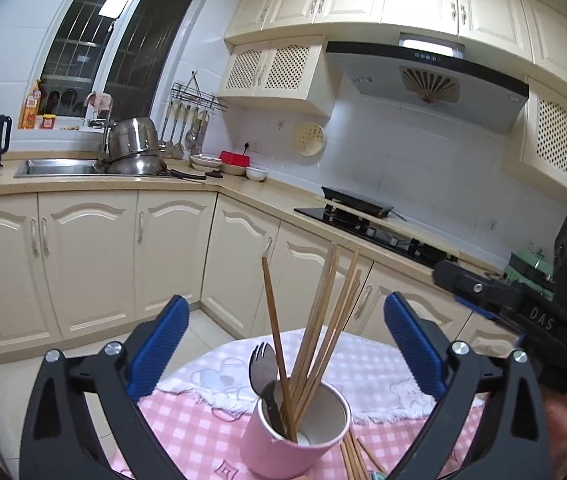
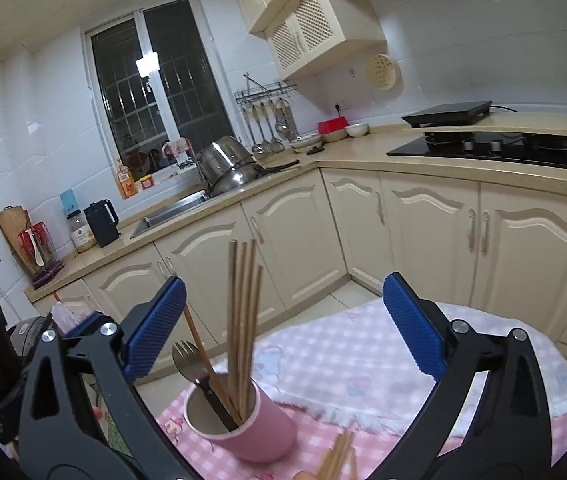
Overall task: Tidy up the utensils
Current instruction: 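Open both grippers over the pink cup to drop the spoon and chopstick, then lower the right gripper onto a wooden chopstick while the left gripper grasps another, then lift both chopsticks over the pink cup and open both grippers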
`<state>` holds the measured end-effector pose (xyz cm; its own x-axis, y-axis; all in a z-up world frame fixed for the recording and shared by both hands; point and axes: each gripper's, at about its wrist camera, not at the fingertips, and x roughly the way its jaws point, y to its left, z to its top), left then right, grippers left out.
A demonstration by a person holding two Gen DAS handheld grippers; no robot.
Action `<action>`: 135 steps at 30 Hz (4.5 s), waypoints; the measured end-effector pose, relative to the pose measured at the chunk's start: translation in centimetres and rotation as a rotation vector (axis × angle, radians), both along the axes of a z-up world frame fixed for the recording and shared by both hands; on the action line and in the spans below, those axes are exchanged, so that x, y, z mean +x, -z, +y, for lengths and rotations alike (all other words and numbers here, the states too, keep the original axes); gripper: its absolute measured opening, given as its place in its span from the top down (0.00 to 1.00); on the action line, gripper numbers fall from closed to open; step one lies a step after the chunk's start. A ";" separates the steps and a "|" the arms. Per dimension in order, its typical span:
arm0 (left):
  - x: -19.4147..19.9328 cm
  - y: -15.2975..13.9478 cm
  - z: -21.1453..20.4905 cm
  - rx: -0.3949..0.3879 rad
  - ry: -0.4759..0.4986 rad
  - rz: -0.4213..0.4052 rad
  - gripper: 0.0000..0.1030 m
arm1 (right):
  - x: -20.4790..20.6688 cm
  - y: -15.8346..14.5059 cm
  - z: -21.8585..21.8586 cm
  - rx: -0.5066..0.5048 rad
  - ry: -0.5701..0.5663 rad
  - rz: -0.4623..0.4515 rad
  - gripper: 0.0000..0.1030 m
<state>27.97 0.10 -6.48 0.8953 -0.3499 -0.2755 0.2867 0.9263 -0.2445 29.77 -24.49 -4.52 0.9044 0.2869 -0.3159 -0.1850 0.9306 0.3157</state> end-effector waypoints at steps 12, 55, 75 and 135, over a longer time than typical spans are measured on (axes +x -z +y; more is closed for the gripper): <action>-3.7 -0.9 -1.6 0.087 0.020 0.037 0.07 | -3.9 1.3 -3.3 -0.063 0.010 0.196 0.06; -3.2 13.8 -9.3 0.488 0.236 0.561 0.07 | -5.7 13.9 -1.6 -0.370 -0.178 0.670 0.06; -0.6 16.0 -11.2 0.567 0.233 0.617 0.11 | -5.9 16.9 0.1 -0.464 -0.225 0.716 0.13; -1.8 -1.5 -3.5 0.031 0.113 0.021 0.95 | -4.2 0.0 -2.0 0.046 -0.251 0.102 0.94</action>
